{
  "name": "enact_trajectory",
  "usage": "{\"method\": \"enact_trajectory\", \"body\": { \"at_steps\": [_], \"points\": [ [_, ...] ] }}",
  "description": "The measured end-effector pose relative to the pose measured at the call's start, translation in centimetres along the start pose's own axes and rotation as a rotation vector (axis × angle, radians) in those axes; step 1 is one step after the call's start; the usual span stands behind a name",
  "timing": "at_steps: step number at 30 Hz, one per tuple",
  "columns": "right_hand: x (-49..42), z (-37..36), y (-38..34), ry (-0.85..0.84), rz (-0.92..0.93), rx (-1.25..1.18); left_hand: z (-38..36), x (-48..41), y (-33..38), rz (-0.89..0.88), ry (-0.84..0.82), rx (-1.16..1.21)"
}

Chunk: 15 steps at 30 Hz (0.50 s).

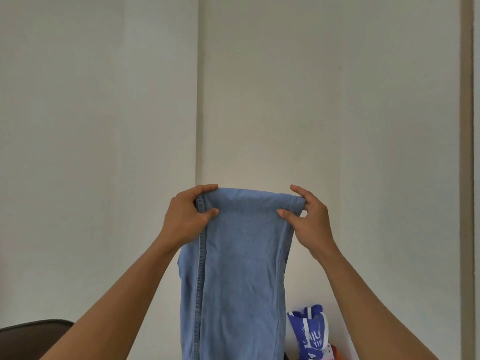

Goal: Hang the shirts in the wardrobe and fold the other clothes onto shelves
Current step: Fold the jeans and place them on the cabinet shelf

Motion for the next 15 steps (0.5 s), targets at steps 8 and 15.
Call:
{"method": "enact_trajectory", "body": {
  "at_steps": [8, 15],
  "points": [
    [-1.6, 1.0, -4.5, 0.109, 0.181, -0.081, 3.1, -2.1, 4.9, -0.289, 0.142, -0.371],
    [-4.7, 1.4, -7.5, 0.145, 0.164, -0.264, 3.8, -4.6, 6.9, -0.268, 0.152, 0.146]
  ]
}}
Point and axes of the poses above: each hand's wrist, its own x-axis away from the middle knuckle, its own z-axis out of the back of the hand, y = z × x, the point moved 3 cm from there along -x, towards the middle knuckle, and after that the axes turned 1 degree about z, right-handed, at the moved point
